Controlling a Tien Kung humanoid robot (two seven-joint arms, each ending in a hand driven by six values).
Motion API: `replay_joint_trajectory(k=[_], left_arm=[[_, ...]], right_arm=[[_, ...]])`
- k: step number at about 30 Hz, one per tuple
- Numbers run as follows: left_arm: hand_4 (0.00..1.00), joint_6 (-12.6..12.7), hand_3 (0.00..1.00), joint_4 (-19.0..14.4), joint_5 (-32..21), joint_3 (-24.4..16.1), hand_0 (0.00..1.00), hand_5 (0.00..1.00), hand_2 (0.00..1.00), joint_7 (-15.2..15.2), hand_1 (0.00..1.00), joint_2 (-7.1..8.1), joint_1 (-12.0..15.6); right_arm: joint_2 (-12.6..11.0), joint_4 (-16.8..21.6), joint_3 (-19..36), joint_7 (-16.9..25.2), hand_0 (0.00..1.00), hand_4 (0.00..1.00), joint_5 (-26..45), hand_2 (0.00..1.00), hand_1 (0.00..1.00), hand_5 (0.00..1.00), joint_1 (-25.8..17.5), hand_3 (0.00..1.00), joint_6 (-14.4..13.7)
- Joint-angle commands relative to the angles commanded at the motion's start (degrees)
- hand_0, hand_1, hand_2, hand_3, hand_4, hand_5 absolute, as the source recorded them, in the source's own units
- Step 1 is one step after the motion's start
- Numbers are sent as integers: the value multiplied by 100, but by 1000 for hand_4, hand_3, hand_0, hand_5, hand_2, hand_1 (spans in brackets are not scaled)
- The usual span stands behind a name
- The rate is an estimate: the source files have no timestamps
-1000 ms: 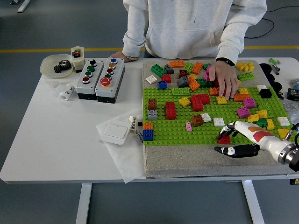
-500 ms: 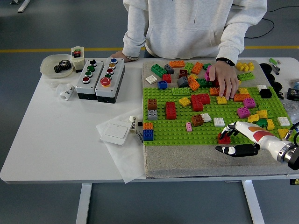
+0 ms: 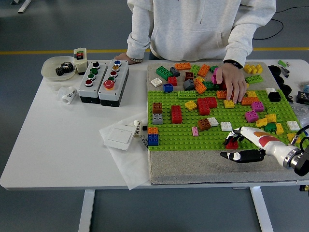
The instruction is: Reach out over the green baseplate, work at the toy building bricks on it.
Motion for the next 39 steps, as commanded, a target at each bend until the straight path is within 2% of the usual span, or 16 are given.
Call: replay_joint_trajectory(k=[14,26,39], left_arm=[[786,-2,768,0,31,5,783,696,862,13,814,-10,26],[787,-5,767,0,80,-19,783,695,861,27,814,-14,66],[787,-12,768,0,77,-18,783,695,862,11,815,-8,61]], right_arm=[[71,-201,-106,29,676,863,44,710,663,594,57,559,-9],[72,-165,-119,17,676,863,35,709,662,595,1,560,1],[-33,234,176,23,677,863,-32,709,662,593,-80,557,-51]])
